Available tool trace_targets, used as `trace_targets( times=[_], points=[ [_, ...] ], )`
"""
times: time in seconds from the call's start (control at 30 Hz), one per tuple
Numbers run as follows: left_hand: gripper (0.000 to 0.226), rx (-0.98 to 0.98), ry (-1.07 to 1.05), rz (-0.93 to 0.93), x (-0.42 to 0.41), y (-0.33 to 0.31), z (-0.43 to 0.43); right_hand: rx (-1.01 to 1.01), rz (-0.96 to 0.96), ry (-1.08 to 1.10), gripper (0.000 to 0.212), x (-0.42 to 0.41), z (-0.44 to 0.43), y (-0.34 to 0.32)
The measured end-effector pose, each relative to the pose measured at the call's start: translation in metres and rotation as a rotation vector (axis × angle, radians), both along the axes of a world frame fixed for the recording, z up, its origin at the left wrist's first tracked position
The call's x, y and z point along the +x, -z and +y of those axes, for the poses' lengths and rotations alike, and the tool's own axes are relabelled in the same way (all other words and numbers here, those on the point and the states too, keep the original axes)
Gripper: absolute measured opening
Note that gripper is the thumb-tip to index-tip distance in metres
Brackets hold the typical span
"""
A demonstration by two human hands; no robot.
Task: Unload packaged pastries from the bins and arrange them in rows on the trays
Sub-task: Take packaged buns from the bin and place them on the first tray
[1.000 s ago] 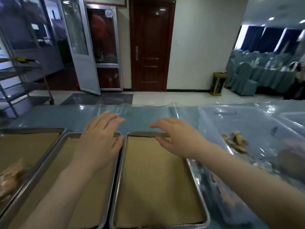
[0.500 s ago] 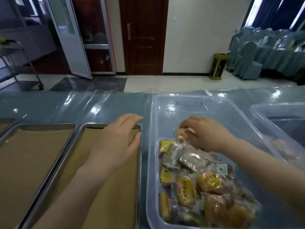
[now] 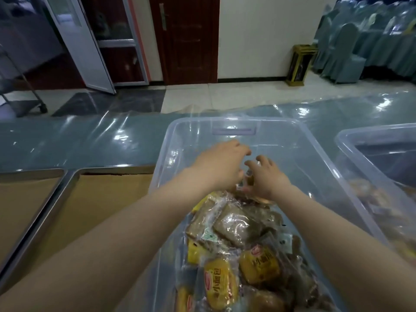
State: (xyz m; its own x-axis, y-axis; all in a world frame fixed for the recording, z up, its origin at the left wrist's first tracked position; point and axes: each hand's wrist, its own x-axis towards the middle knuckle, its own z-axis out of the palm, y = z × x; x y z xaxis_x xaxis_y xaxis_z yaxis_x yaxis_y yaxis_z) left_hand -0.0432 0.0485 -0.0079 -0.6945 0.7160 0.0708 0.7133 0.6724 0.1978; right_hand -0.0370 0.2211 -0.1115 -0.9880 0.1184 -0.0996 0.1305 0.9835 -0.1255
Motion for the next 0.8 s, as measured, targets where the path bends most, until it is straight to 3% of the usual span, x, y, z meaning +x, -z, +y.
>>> trace_targets(
  times=[0.1, 0.17, 0.27, 0.37, 0.67, 0.8],
  points=[
    [0.047, -0.126, -0.088, -0.099, -0.024, 0.034, 0.028, 0.063, -0.032, -0.034, 0.101, 0.001, 0.006, 0.01],
    [0.05, -0.17, -0.156, -0.159, -0.034, 0.058, 0.036, 0.044, -0.045, -0.034, 0.111, 0.002, 0.008, 0.015],
    [0.07, -0.19, -0.204, -0.251, -0.037, 0.09, 0.039, 0.024, -0.006, -0.049, 0.092, 0.004, 0.007, 0.025],
    [0.08, -0.176, -0.23, -0.297, -0.038, 0.114, 0.037, 0.066, 0.006, -0.02, 0.087, 0.005, 0.007, 0.035],
    [0.052, -0.052, -0.348, -0.241, -0.035, 0.125, 0.029, 0.089, 0.015, -0.02, 0.041, 0.006, 0.002, 0.033],
    [0.051, -0.02, -0.352, -0.127, -0.03, 0.108, 0.024, 0.079, 0.108, -0.048, 0.036, 0.013, -0.001, 0.014]
  ],
)
